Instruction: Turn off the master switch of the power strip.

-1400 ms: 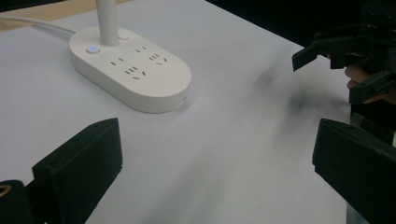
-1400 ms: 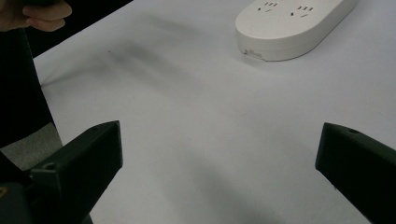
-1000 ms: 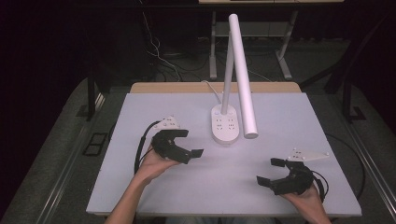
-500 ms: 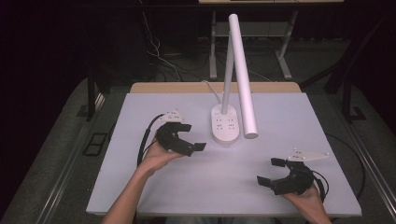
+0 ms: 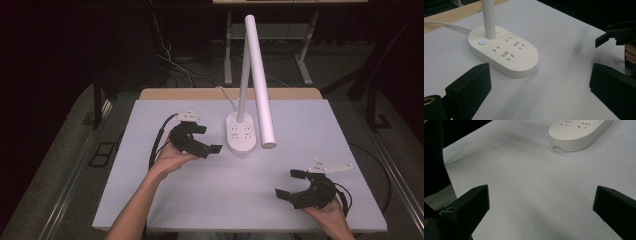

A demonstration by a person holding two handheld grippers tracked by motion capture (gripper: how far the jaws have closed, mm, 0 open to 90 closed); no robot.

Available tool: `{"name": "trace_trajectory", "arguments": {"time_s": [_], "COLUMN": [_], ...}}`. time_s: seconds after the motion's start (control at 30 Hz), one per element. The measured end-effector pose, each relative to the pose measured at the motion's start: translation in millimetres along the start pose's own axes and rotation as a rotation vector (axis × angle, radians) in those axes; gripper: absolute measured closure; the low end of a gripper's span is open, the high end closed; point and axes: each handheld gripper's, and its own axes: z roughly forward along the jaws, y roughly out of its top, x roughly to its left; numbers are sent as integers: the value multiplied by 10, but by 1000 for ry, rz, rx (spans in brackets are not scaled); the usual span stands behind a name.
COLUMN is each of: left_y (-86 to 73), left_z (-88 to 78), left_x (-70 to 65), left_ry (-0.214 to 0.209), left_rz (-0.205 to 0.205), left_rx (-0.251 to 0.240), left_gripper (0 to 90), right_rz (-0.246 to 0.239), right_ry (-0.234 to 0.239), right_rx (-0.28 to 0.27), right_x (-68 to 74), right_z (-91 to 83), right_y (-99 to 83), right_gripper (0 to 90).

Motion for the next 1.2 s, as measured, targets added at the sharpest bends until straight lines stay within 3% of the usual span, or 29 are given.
{"name": "trace_trajectory", "arguments": {"time_s": [1.2], "left_y": [403], "left_z": [257], "left_x": [296], "left_ry": [28], "left_rz": [15], "left_rx": [51], "left_gripper": [47], "right_rz": [4], "right_ry": [6], "right_rx": [-1], "right_x": [-5], "right_z": [-17], "right_y": [-3], "right_gripper": [0]}}
